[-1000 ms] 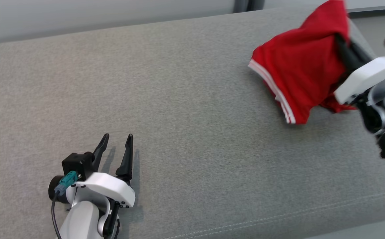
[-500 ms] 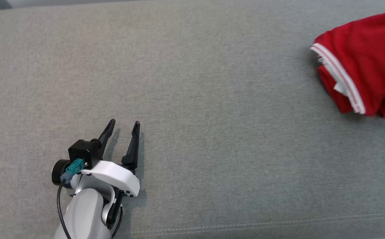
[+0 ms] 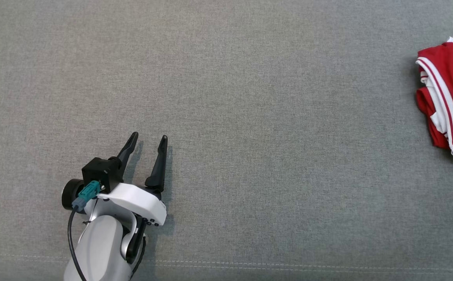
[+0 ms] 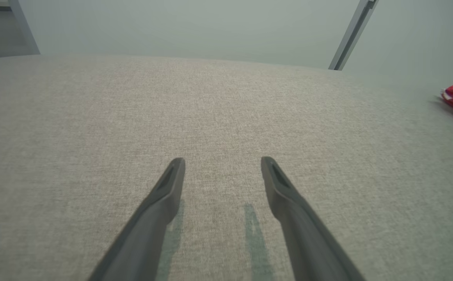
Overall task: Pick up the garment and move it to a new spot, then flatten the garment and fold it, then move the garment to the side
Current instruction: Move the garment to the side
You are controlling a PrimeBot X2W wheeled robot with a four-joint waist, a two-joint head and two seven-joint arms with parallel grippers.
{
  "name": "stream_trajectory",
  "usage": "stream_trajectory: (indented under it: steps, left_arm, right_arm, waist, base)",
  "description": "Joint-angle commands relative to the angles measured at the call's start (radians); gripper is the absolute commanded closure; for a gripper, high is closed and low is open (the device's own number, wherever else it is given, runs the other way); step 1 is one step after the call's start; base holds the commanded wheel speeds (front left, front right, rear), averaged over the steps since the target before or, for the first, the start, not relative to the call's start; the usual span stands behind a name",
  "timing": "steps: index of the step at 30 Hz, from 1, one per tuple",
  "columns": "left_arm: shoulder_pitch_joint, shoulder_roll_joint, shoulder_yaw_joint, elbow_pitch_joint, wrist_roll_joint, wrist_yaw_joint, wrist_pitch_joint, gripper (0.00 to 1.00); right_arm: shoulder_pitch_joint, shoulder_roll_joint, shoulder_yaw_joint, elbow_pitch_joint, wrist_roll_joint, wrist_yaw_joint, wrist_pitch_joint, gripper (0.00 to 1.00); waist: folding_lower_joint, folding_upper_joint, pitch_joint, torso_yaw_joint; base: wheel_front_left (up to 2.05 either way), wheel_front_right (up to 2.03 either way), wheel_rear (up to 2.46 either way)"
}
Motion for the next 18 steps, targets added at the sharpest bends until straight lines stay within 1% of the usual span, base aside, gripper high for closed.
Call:
stream_trajectory:
  steps: [1,5,6,7,8,11,14,16,18]
  left_arm:
    - [-0.024,0.019,0.026,-0.028,0.003,-0.004,-0.006,0.00]
    - [-0.023,0.019,0.026,-0.033,0.011,-0.004,-0.006,0.00]
    - [-0.024,0.019,0.027,-0.033,0.014,-0.004,-0.006,0.00]
    - [-0.025,0.019,0.027,-0.033,0.014,-0.004,-0.006,0.00]
    - [-0.026,0.019,0.028,-0.033,0.015,-0.005,-0.006,0.00]
    - [-0.028,0.019,0.026,-0.030,0.013,-0.005,-0.006,0.00]
    - [-0.025,0.019,0.024,-0.026,0.009,-0.002,-0.006,0.00]
    - [-0.020,0.019,0.026,-0.023,0.007,0.000,-0.006,0.00]
    - [-0.014,0.019,0.030,-0.022,0.006,0.002,-0.006,0.00]
  right_arm:
    - [0.024,-0.031,-0.002,-0.016,-0.019,0.000,-0.009,1.00]
    - [0.033,-0.018,-0.107,-0.016,-0.105,0.000,-0.011,1.00]
    - [0.035,-0.018,-0.135,-0.016,-0.130,0.000,-0.011,0.82]
    - [0.039,-0.021,-0.166,-0.016,-0.156,0.000,-0.010,0.33]
    - [0.046,-0.022,-0.198,-0.016,-0.183,0.000,-0.004,0.00]
    - [0.055,-0.033,-0.296,-0.016,-0.287,0.000,-0.007,0.00]
    - [0.048,-0.020,-0.385,-0.016,-0.395,0.000,-0.011,0.00]
    - [0.036,0.004,-0.439,-0.052,-0.456,0.000,-0.013,0.00]
    - [0.046,0.048,-0.482,-0.130,-0.518,0.000,-0.013,0.00]
  waist:
    - [0.0000,0.0000,-0.001,0.001]
    - [0.0000,0.0000,0.002,-0.002]
    - [0.0000,0.0000,0.003,-0.003]
    - [0.0000,0.0000,0.004,-0.004]
    - [0.0000,0.0000,0.003,-0.004]
    - [0.0000,0.0000,-0.009,-0.006]
    - [0.0000,0.0000,-0.029,-0.009]
    - [0.0000,0.0000,-0.045,-0.014]
    - [0.0000,0.0000,-0.065,-0.019]
  base:
    - [0.00,0.00,0.00]
    - [0.00,0.00,0.00]
    - [0.00,0.00,0.00]
    - [0.00,0.00,0.00]
    - [0.00,0.00,0.00]
    - [0.00,0.00,0.00]
    - [0.00,0.00,0.00]
    - [0.00,0.00,0.00]
    - [0.00,0.00,0.00]
